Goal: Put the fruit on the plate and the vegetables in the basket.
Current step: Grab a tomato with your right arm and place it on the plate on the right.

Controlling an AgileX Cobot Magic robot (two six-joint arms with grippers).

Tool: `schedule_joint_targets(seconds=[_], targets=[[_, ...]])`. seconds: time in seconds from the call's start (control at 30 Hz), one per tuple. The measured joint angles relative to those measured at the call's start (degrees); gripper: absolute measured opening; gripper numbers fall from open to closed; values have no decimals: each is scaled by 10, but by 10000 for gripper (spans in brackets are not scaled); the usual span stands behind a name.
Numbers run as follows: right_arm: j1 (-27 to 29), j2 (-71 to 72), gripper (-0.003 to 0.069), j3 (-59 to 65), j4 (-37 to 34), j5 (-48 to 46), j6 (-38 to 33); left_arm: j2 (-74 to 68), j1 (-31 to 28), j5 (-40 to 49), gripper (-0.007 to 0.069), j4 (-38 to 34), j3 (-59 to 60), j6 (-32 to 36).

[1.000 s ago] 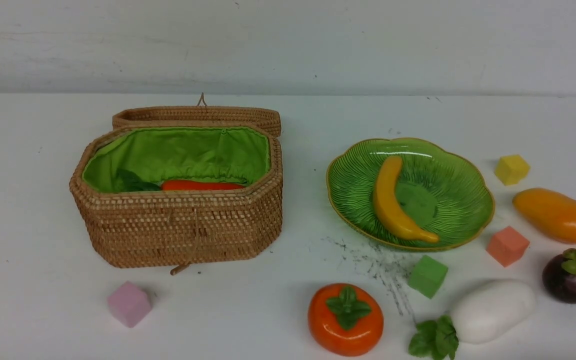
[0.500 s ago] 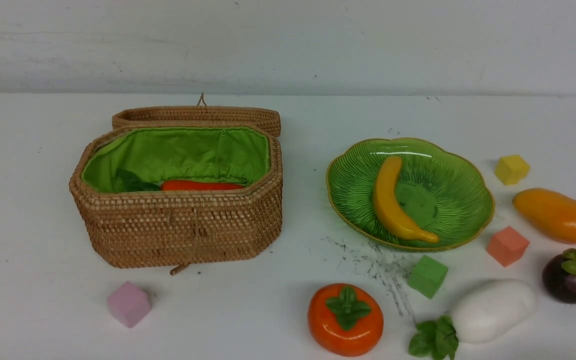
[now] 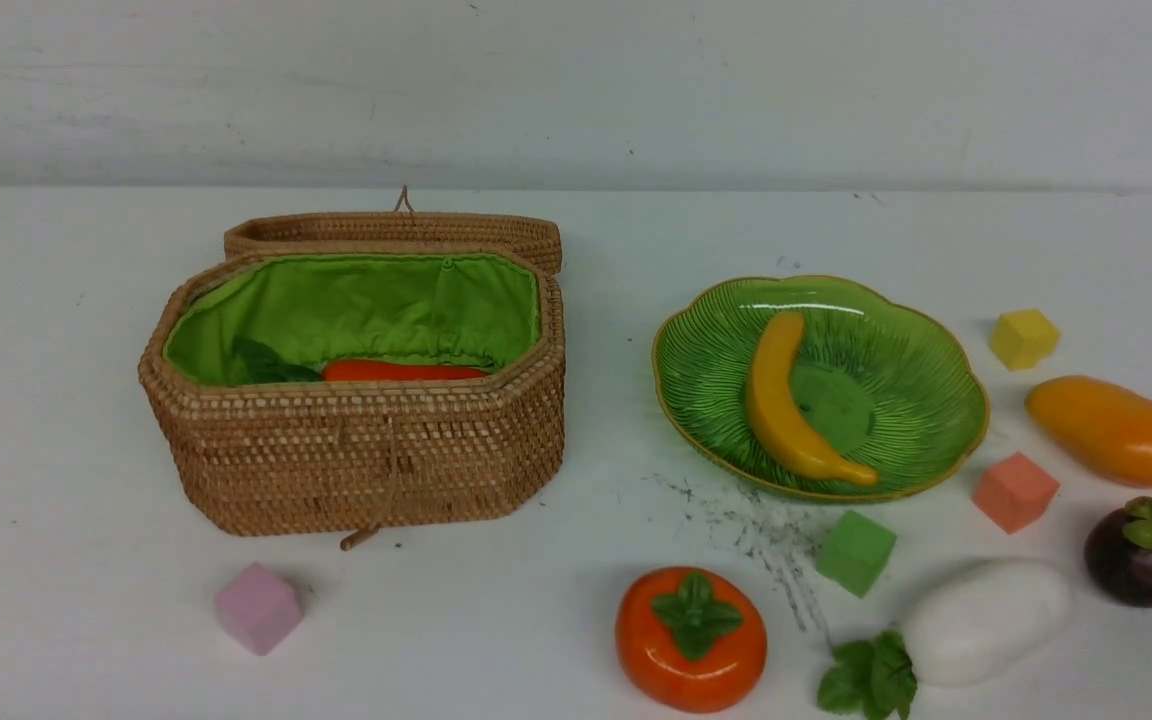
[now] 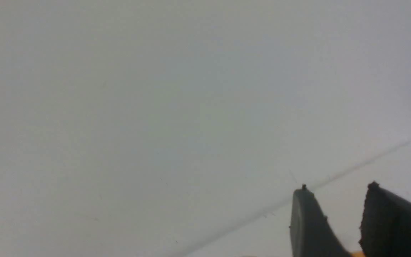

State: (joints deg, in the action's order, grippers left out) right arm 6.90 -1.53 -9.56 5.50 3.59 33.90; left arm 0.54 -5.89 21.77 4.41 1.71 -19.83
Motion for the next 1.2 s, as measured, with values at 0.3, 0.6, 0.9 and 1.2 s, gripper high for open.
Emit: schedule_joint_targets(seconds=[0.3, 0.6, 0.9, 1.2], targets=[[0, -191, 242, -224, 31, -190, 3, 0, 0, 0, 61, 0, 0, 0], [0, -362, 242, -261, 70, -377, -23, 0, 0, 0, 61, 0, 0, 0], [0, -472, 243, -261, -80, -391, -98, 0, 0, 0, 69, 0, 0, 0], [0, -584, 258, -261, -381, -452, -427, 0, 0, 0, 71, 0, 0, 0]])
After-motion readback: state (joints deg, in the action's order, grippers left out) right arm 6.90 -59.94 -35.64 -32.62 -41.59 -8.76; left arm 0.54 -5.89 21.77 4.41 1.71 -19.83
